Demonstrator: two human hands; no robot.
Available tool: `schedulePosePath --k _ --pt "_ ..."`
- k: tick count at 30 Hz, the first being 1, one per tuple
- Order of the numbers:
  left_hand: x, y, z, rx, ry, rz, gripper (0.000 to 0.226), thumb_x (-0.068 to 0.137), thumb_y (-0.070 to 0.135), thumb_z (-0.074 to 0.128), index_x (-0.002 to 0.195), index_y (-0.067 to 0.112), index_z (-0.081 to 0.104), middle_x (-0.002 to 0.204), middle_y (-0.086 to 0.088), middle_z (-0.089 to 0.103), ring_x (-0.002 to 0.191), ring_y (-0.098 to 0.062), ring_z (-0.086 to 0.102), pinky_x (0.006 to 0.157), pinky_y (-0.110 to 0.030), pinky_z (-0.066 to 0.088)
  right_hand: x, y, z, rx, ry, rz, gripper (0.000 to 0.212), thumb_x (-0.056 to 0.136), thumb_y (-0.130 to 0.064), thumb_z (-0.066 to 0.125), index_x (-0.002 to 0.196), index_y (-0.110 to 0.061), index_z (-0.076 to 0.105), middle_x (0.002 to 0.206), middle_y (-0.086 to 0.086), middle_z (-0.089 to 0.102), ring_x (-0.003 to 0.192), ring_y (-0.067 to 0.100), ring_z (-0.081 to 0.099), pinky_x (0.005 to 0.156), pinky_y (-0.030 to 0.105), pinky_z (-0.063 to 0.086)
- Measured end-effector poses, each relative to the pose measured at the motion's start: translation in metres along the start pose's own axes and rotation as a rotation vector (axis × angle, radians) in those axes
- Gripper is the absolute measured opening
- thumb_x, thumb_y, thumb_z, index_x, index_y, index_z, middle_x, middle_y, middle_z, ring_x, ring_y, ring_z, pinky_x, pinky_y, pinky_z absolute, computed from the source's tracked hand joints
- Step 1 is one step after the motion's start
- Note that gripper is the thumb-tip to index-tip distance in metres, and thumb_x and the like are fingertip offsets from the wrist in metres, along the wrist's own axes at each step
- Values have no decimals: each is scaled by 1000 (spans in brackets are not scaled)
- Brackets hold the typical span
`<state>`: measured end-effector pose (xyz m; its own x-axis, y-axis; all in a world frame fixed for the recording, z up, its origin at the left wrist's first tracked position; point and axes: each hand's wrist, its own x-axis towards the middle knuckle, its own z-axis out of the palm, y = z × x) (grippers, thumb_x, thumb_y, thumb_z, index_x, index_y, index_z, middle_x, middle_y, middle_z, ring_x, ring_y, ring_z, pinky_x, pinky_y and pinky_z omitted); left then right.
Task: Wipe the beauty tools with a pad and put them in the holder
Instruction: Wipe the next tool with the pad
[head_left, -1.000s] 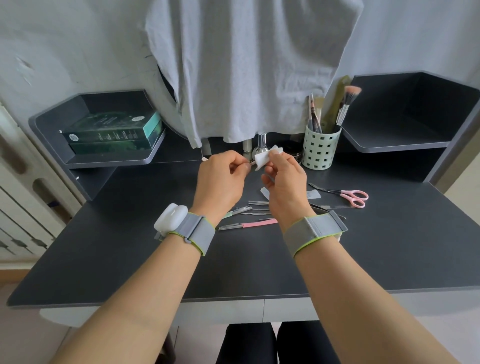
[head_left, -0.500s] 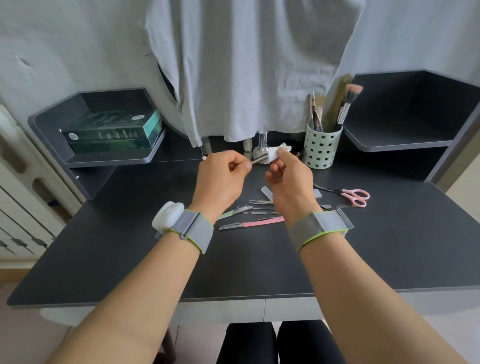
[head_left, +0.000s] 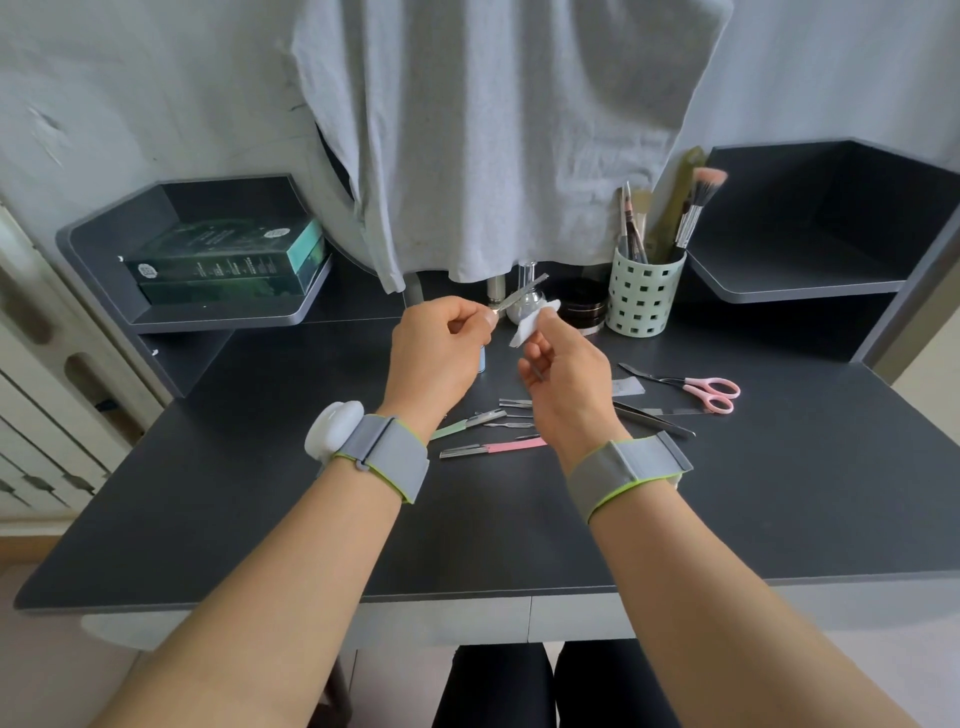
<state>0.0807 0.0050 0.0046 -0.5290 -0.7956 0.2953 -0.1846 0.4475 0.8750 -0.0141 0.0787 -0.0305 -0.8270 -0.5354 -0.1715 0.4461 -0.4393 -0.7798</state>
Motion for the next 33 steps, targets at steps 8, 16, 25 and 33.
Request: schedulePosePath --k 8,16,25,33 --pt "-4 2 0 12 -34 -18 17 94 24 62 84 32 74 74 13 70 71 -9 63 80 -43 60 -10 0 12 -80 -115 -46 14 99 -20 63 85 -16 66 64 -3 51 60 7 48 65 23 41" --pt "-6 0 -1 45 -35 -4 17 95 23 61 94 25 77 78 9 71 76 -14 66 80 -44 60 -11 -3 12 -92 -95 -70 20 97 -15 64 77 -15 66 60 -4 50 58 7 45 62 21 42" --pt "-8 0 -6 51 -16 34 14 93 27 66 89 23 78 72 13 70 74 -10 68 77 -39 60 -7 -8 15 -169 -15 -114 17 90 -4 60 74 -8 65 60 -2 47 56 8 41 61 23 39" --pt "-9 -1 -8 36 -10 23 15 91 27 66 84 22 78 70 8 70 71 -15 65 77 -43 60 -5 -16 12 -162 20 -136 23 93 -10 64 71 -13 63 57 -5 47 53 8 39 59 22 36"
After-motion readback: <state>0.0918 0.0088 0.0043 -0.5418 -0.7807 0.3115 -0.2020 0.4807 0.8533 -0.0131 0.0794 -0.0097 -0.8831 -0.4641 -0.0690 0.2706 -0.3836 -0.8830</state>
